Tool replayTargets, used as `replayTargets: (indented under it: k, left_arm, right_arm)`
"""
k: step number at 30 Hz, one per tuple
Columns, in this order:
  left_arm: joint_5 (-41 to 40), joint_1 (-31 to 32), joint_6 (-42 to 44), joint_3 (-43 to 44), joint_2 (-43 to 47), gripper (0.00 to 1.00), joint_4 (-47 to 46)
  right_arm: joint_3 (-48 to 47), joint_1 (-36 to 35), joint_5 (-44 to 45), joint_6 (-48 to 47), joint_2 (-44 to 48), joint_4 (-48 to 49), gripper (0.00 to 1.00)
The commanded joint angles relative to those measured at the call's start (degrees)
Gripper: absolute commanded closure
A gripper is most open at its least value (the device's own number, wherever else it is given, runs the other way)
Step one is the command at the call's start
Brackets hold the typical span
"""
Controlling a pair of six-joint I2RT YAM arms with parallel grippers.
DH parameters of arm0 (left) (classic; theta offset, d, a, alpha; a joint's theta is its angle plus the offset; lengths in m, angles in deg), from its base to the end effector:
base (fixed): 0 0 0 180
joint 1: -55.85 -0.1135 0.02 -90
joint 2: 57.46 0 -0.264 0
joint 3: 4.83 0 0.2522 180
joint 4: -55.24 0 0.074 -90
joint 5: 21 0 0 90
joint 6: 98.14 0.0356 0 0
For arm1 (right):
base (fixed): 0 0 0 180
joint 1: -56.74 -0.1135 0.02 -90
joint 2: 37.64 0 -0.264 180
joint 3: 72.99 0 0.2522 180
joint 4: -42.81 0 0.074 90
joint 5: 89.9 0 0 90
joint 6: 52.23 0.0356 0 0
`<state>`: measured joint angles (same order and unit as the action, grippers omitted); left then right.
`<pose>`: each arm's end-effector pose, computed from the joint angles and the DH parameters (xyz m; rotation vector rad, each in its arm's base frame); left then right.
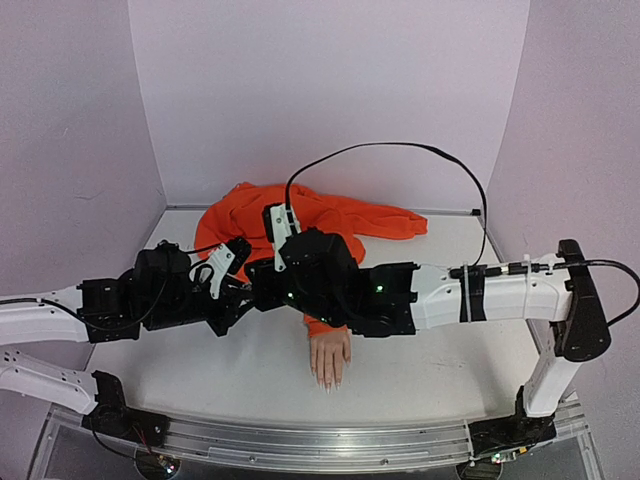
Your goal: Paint the nails
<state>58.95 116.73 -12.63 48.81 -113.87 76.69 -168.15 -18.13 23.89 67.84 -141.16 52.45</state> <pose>0.1151 -0.1938 0.2765 0.8563 1.8413 -0.5580 0.1281 0.4189 0.3359 -0.2958 1.6367 1.1099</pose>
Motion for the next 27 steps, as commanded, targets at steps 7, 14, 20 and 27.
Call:
replayTargets:
  k: [7,14,20,27]
  left_arm:
    - [-1.20,-0.68,-4.96,-3.43,8.30,1.00,-11.48]
    - [5.32,-0.77,-8.13,-4.97,11.05,1.00,-9.75]
    - [21.59,-1.10,-8.97,-3.30,11.32,1.00,-9.53]
    - [43.16,-1.29,-10.15,1.49,6.74,1.00,-9.70]
  right_arm:
    - [4.23,-0.02,-19.80,-3.08,6.67,0.16,0.66]
    - [8.44,5.81,-34.57,-6.45,14.16,0.16,0.14]
    - [14.73,12.55,-47.82,-9.32,18.09,3.17,0.02]
    - [16.92,14.22,-66.11,-10.80,17.90,15.37,0.22]
